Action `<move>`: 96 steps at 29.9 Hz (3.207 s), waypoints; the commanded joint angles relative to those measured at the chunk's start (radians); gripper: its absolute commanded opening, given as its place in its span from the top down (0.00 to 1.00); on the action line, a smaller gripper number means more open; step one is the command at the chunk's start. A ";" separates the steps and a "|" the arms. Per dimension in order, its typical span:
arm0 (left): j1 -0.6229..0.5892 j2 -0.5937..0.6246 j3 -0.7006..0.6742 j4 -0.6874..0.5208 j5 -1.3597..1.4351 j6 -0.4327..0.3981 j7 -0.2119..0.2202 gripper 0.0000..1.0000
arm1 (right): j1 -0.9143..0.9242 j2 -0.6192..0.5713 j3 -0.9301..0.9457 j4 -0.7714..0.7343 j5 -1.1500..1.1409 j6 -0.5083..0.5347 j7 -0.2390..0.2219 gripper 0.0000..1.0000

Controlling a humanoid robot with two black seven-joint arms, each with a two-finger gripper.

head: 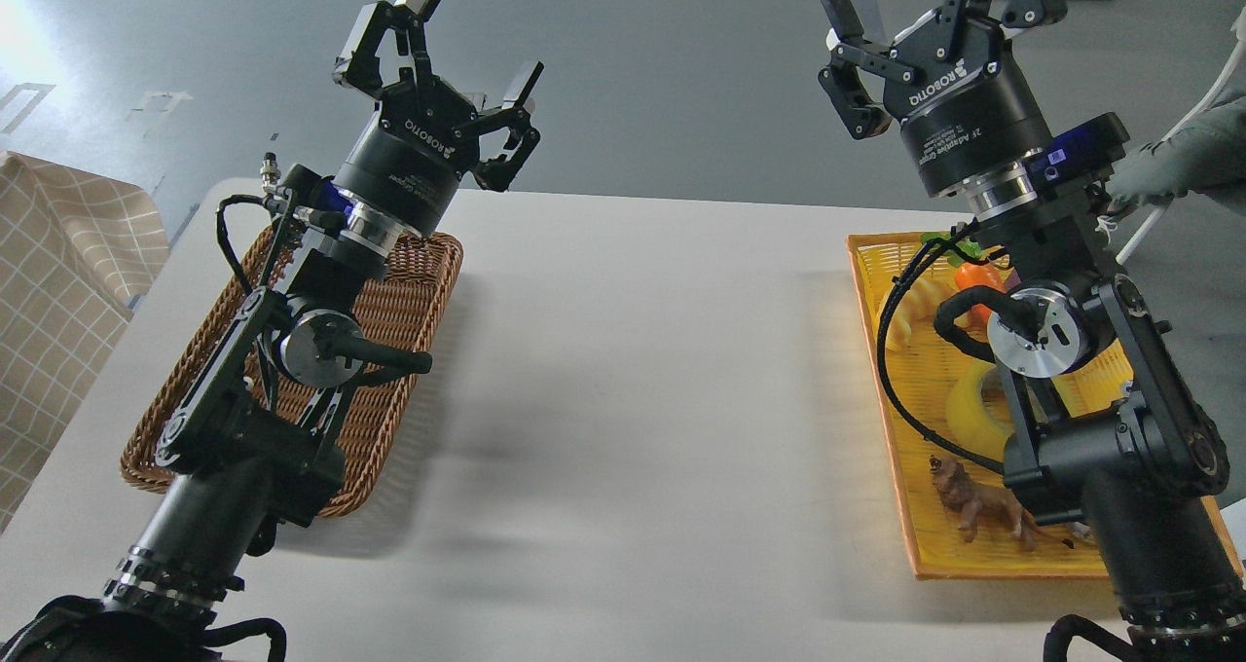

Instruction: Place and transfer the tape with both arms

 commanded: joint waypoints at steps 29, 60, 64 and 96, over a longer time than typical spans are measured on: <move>0.005 0.013 -0.001 -0.001 -0.054 0.002 0.000 0.02 | -0.034 0.000 -0.007 0.016 -0.058 -0.006 0.000 0.00; 0.063 -0.002 0.003 -0.038 -0.043 -0.021 0.002 0.02 | -0.071 0.000 -0.012 0.024 -0.056 -0.003 0.000 0.00; 0.060 0.002 0.003 -0.039 -0.043 -0.022 0.000 0.02 | -0.071 0.000 -0.012 0.024 -0.056 -0.003 0.000 0.00; 0.053 0.018 0.002 -0.056 -0.034 0.021 0.031 0.02 | -0.069 0.000 -0.012 0.031 -0.056 0.001 0.000 0.00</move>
